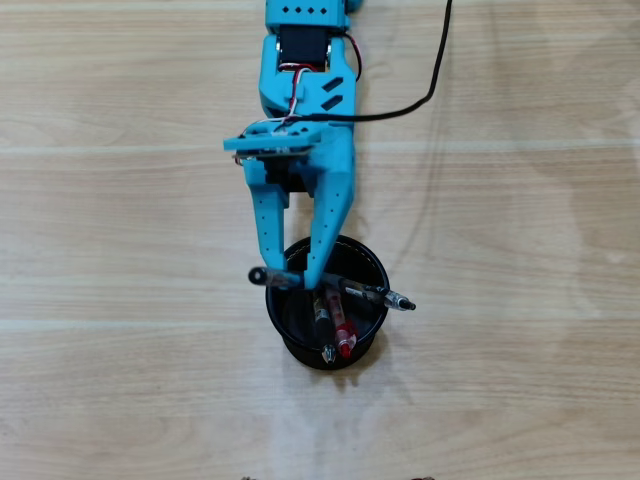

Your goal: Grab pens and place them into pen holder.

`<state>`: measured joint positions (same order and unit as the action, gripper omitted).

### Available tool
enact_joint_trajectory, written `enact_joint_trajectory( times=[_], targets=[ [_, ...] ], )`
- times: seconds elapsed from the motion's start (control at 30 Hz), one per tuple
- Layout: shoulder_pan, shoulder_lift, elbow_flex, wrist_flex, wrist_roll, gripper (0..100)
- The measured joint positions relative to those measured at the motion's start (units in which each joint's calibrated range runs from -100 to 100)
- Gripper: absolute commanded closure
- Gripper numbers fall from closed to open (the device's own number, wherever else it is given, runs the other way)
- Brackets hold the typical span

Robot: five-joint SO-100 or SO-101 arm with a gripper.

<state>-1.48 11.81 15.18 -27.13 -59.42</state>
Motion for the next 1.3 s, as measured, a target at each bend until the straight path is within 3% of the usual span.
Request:
enact_joint_trajectory(
  times=[1.13, 1.3],
  targets=[
    [-0.84, 1.18, 1.06, -7.41, 0.00, 93],
    [-0.93, 0.08, -0.97, -6.80, 5.48, 93]
  ],
)
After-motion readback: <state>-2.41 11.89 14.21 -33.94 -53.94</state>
